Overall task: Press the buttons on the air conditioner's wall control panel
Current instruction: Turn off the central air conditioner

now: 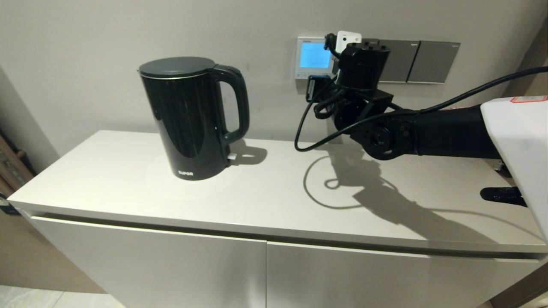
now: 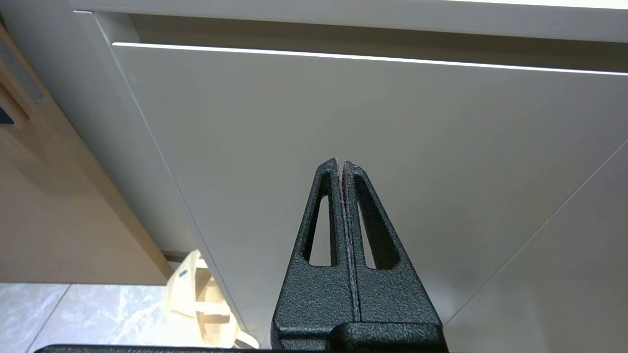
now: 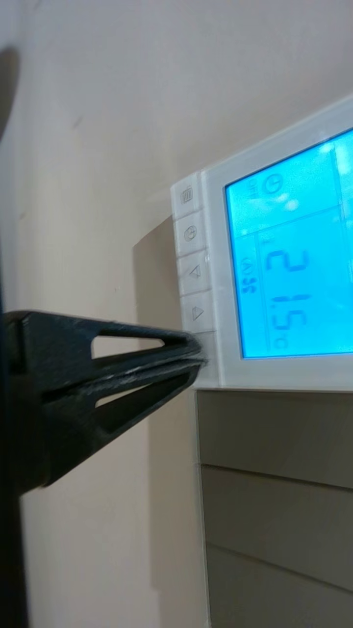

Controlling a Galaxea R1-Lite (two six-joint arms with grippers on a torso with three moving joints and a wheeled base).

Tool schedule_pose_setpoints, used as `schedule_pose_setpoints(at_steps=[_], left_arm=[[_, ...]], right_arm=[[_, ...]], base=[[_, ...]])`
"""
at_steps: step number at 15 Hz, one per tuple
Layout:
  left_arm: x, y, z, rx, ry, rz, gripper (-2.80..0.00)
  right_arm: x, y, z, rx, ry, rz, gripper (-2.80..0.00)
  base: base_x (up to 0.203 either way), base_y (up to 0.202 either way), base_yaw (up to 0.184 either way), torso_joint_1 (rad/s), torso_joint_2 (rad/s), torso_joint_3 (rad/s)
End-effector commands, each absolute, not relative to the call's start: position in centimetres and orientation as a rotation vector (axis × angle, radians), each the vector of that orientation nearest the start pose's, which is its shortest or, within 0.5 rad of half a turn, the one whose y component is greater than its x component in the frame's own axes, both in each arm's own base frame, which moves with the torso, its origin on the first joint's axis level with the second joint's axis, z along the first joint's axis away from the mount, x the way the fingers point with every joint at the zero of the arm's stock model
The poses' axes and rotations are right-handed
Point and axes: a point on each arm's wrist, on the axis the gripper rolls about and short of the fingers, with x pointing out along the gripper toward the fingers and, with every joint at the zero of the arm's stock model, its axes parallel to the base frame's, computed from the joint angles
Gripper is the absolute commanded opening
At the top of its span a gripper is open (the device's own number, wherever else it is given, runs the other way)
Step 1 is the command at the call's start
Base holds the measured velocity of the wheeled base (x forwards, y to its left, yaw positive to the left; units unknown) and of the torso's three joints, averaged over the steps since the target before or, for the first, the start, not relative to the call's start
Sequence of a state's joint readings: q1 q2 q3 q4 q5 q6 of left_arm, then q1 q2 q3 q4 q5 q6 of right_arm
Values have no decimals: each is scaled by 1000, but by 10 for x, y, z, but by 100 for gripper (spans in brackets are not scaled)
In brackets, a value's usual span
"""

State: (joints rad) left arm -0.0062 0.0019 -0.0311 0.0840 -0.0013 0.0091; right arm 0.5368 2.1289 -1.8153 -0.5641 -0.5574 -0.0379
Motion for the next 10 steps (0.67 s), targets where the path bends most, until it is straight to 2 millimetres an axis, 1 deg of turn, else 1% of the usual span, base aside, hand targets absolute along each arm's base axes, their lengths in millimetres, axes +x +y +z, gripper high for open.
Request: schedule_pose_setpoints(at_steps=[1,3,7,10], left_arm=[[-25,0,75,9,55,-8,-280],[-25,0,75,9,55,-8,-280],[-25,0,75,9,55,-8,-280],[-25,0,76,9,54,-9,-280]], right_arm=[[392,219,295,95,-218,-27,-280],[394,220,294,91,-217,-27,-280],[390,219,295,87,-217,-33,-280],[378,216,302,92,-220,-25,-280]], base=[[0,0,0,0,0,0],[0,0,0,0,0,0],[0,0,0,0,0,0],[0,0,0,0,0,0]])
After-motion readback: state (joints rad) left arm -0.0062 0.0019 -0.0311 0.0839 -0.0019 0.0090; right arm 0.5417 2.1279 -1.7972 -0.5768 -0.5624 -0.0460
